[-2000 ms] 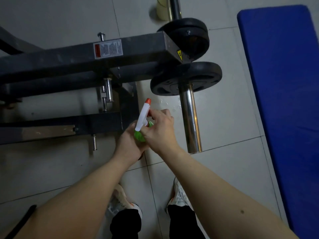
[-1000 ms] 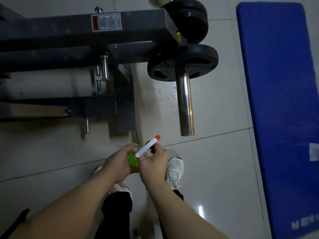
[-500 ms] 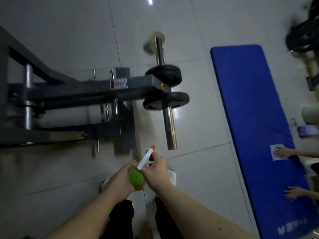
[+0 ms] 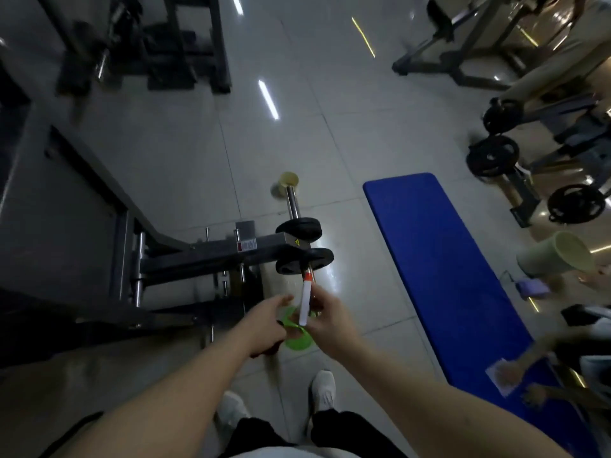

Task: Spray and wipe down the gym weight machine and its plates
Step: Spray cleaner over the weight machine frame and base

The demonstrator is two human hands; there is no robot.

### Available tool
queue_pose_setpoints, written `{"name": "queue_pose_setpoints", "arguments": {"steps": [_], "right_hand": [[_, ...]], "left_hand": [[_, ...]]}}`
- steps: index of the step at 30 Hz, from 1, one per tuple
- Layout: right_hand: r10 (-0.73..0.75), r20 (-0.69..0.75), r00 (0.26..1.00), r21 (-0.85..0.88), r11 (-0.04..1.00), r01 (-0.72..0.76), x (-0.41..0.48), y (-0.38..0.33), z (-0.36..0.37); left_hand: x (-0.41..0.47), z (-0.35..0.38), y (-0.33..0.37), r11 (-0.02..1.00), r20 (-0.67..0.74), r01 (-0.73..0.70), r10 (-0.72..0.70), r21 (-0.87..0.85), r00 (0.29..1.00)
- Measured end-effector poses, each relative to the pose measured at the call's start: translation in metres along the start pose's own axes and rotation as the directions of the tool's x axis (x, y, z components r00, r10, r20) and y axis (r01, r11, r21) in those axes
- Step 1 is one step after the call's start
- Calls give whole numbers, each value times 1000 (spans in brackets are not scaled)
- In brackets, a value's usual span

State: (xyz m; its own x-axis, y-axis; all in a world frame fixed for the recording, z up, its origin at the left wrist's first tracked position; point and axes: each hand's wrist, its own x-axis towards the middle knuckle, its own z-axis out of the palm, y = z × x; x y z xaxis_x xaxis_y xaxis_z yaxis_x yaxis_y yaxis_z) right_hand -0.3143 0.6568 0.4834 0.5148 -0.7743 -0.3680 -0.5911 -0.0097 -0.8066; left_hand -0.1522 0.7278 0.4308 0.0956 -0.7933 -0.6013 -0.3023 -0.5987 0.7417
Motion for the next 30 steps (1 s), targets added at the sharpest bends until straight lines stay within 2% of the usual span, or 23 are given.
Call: {"name": "queue_pose_setpoints", "arguments": {"steps": [3, 6, 11, 15, 19, 24, 30], "right_hand": [[-65, -65, 996, 30, 997, 67, -1, -15, -21], [-113, -132, 985, 33, 992, 118, 7, -25, -47], [-120, -191, 974, -16, 993, 119, 38, -9, -107], [-107, -133, 985, -130, 987, 90, 77, 26, -174], [-116, -18, 993, -225, 968, 109, 111, 54, -256], [-126, 56, 991, -234, 963, 135, 139, 72, -354], [-178, 108, 978, -134, 972, 192, 183, 82, -424]], "left_hand": [[0, -2, 20, 1000, 27, -29, 29, -7, 999], [9, 7, 46, 996, -38, -60, 58, -68, 998], [50, 48, 99, 986, -159, -126, 108, -106, 981], [97, 87, 151, 995, -189, -91, 83, -37, 979], [137, 130, 205, 992, -302, -4, -34, -123, 953], [178, 165, 282, 990, -319, 27, -70, -137, 945], [230, 176, 334, 976, -412, 61, -145, -211, 900]]}}
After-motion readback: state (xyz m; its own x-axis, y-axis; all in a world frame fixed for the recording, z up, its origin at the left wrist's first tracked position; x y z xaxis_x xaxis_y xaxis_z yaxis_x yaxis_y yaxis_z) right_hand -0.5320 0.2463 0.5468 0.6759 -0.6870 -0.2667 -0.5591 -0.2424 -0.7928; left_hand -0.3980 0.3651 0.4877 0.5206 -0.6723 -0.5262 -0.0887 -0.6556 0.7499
